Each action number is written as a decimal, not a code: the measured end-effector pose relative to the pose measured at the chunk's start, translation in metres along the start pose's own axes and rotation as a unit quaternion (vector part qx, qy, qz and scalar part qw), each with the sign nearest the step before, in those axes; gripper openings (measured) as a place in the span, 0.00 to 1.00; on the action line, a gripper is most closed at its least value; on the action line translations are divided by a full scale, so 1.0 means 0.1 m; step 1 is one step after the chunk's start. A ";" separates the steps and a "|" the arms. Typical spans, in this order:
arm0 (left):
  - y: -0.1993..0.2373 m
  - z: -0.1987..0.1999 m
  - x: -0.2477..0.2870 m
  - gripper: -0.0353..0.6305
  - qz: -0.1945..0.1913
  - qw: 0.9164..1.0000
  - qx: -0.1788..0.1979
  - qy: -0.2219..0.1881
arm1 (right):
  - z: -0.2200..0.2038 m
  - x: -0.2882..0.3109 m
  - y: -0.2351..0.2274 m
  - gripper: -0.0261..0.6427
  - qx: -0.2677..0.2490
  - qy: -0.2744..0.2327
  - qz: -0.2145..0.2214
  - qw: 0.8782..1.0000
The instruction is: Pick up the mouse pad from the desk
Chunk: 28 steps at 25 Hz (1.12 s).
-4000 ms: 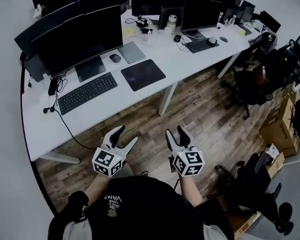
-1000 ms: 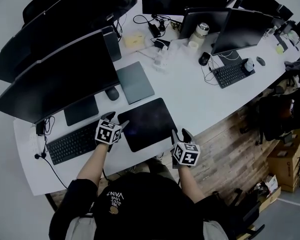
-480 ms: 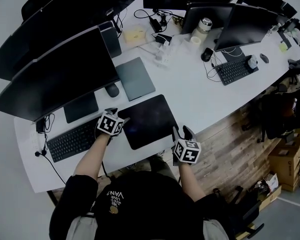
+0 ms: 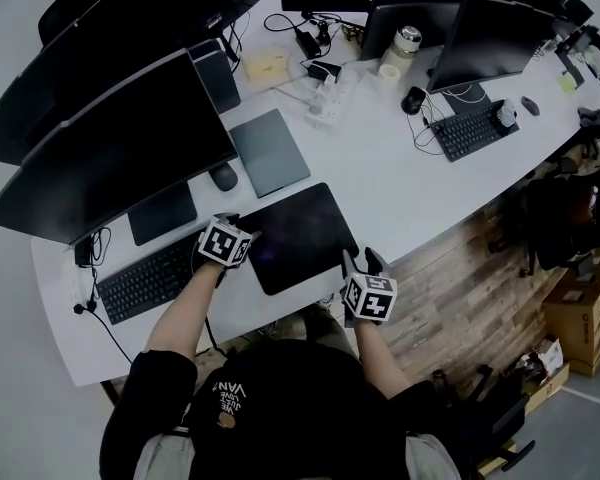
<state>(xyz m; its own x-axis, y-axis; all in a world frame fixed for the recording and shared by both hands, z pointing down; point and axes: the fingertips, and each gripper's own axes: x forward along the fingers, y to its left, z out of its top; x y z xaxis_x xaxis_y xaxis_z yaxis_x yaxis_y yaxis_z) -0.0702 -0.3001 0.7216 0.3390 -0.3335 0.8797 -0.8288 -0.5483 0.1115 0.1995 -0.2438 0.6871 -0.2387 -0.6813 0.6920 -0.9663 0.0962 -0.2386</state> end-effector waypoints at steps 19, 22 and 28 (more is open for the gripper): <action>-0.24 0.04 -0.02 0.13 -0.035 0.999 0.002 -0.006 | -0.10 0.23 0.17 0.37 -0.054 0.044 -0.021 0.997; -0.25 0.06 -0.05 0.13 -0.038 0.999 -0.002 -0.013 | -0.09 0.23 0.26 0.22 -0.047 0.036 -0.003 0.998; -0.28 0.10 -0.14 0.13 -0.045 0.998 -0.008 -0.037 | -0.03 0.15 0.30 0.13 -0.035 0.016 0.011 0.999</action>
<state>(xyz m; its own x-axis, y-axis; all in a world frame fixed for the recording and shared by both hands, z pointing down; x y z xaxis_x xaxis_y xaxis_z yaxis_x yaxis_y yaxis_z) -0.0471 -0.2881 0.7017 0.4435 -0.3396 0.8295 -0.8007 -0.5660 0.1963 0.1661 -0.2493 0.6924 -0.2621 -0.6556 0.7082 -0.9648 0.1629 -0.2063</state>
